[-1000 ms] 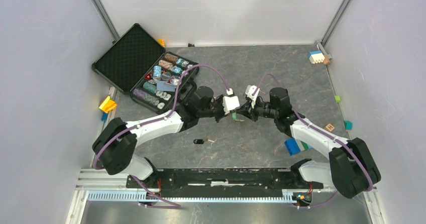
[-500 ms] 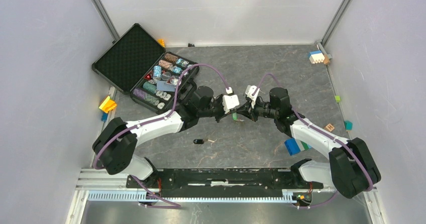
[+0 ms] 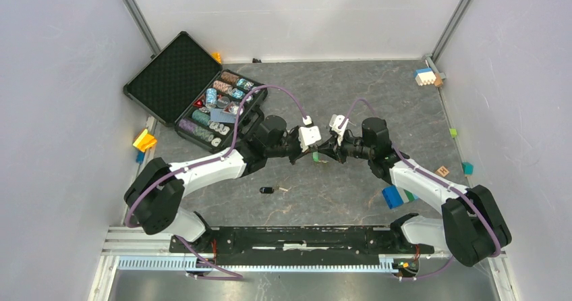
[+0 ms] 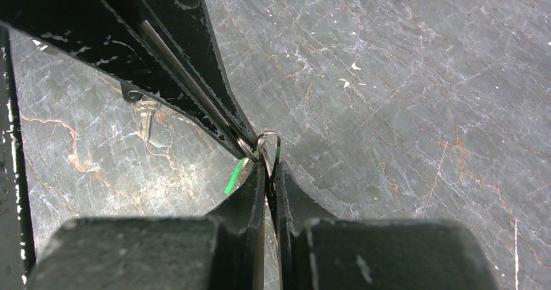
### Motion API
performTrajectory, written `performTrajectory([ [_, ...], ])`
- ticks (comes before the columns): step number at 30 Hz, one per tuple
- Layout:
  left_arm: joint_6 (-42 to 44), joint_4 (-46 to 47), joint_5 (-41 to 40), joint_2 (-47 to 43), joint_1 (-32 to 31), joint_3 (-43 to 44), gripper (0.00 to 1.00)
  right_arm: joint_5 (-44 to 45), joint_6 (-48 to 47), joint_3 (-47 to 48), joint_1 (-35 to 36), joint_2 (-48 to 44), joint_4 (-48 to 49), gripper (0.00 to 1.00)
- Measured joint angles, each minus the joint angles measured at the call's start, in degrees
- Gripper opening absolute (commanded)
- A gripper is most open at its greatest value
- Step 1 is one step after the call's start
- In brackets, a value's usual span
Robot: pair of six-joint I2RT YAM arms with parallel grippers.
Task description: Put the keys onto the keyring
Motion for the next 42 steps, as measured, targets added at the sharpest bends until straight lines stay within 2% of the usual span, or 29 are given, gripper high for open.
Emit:
performTrajectory([
  [19, -2.3, 0.3, 1.7, 1.2, 0.8, 0.3, 0.02, 0.8, -1.7, 0.0, 0.4, 0.0, -0.9, 0.0],
  [42, -9.3, -0.1, 2.1, 1.2, 1.7, 0.8, 0.02, 8.7, -5.1, -0.5, 4.0, -1.6, -0.9, 0.0],
])
